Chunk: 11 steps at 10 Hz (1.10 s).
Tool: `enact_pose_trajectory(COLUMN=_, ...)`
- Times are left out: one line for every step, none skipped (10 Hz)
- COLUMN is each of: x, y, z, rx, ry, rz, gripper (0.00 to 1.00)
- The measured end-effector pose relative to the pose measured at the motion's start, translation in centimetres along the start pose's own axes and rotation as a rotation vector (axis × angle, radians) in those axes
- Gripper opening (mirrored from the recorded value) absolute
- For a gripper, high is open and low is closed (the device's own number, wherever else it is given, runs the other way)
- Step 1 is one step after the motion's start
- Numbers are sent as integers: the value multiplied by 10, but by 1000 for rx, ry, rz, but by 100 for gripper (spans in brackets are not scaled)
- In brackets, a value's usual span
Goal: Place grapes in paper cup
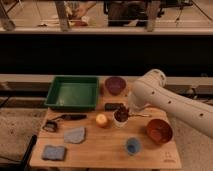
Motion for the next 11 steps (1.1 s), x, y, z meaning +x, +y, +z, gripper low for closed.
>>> enact_pose_trajectory(x=1, y=1, z=1, rx=-7, ry=22, rz=-15, gripper=5)
enact_pose_trajectory(x=0, y=1, z=2, rx=-11, ry=32, rz=-30, gripper=5)
enact_pose_trajectory(x=-3, y=0, z=3, rx=-13, ry=40, rz=-44, gripper=5)
enact_pose_trajectory(x=-4, y=1, z=3, rx=-18, ry=47, rz=-52, gripper=5)
enact_pose_trajectory(x=-5, y=2, z=4, rx=-19, ry=48, rz=-57, gripper=5)
enact_pose_trajectory(x=-8, y=2, z=4, rx=-19, ry=44, rz=-61, gripper=7)
enact_pose_trajectory(x=-10, y=1, z=4, rx=-18, ry=36, rz=-63, gripper=14)
enact_pose_trajectory(x=-14, y=-1, z=5, rx=-18, ry=20, rz=-63, gripper=23)
enact_pose_trajectory(x=-18, y=-3, z=5, rx=-18, ry=-2, rz=-57, gripper=32)
enact_pose_trajectory(x=-21, y=-5, z=6, rx=-16, ry=-29, rz=-41, gripper=43)
enact_pose_trajectory(x=-21, y=-7, z=6, rx=-15, ry=-57, rz=-10, gripper=53)
